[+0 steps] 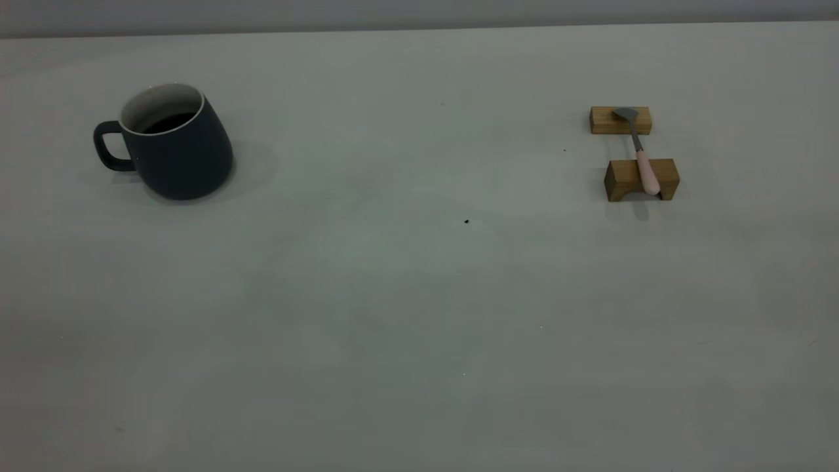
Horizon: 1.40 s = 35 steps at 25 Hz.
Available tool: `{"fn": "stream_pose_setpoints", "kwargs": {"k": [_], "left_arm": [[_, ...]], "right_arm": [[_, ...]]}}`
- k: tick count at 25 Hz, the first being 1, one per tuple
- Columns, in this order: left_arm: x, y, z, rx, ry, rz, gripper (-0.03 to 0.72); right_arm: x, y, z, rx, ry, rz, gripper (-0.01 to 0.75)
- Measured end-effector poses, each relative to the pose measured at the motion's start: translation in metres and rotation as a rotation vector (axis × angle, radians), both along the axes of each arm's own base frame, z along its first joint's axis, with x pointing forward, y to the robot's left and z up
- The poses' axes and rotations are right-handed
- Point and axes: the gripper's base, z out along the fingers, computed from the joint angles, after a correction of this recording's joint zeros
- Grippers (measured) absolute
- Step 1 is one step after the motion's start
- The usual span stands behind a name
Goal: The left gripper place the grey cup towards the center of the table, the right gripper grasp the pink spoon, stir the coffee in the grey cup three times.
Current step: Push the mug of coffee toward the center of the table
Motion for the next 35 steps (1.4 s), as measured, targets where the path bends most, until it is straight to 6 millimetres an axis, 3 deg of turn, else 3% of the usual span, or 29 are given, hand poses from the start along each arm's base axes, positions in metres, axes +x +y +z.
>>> {"fn": "stream_pose_setpoints", "kwargs": {"k": [28, 31, 35], "left_arm": [[0.001, -0.001, 0.0, -0.011, 0.011, 0.0, 0.331], [0.012, -0.001, 0.005, -0.009, 0.077, 0.0, 0.331], [0.048, 0.001, 0.018, 0.051, 0.209, -0.012, 0.331]], "right_arm": [[0.0, 0.0, 0.0, 0.0, 0.0, 0.0, 0.237], [0.0, 0.0, 0.0, 0.0, 0.0, 0.0, 0.237], [0.0, 0.0, 0.0, 0.0, 0.0, 0.0, 0.237]]}}
